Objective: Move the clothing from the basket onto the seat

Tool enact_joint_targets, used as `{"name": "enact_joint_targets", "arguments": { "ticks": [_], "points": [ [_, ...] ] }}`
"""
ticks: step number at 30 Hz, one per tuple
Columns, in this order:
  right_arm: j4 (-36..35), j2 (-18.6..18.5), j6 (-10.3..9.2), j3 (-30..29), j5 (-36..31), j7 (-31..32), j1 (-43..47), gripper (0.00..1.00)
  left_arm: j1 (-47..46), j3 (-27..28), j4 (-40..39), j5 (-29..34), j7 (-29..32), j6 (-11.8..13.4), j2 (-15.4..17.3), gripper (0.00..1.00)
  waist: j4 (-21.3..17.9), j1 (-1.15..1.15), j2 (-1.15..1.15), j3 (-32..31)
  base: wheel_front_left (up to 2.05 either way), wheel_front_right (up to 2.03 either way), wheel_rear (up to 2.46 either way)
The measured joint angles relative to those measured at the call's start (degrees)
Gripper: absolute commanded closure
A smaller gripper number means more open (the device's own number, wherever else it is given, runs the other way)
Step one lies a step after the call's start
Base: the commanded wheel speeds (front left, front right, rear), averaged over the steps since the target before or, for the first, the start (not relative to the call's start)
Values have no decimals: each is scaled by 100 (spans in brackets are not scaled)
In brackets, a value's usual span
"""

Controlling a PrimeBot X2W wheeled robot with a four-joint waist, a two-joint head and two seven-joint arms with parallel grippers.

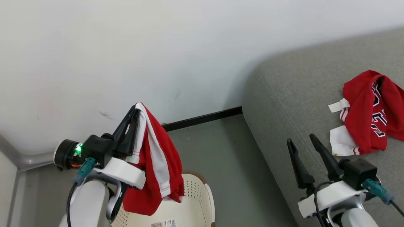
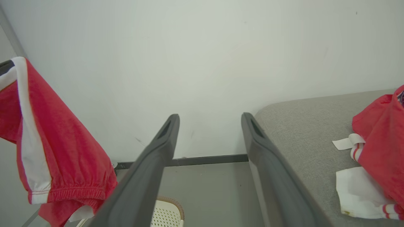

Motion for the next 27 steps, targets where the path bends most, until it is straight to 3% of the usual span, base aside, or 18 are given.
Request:
{"name": "enact_joint_targets", "arguments": {
  "ticks": [27],
  "points": [
    [-154,-1,0,130,4,0,318,0,216,-9,-1736,-34,-1,-102,-91,100,168,0,0,-312,0,0,0]
  ]
}}
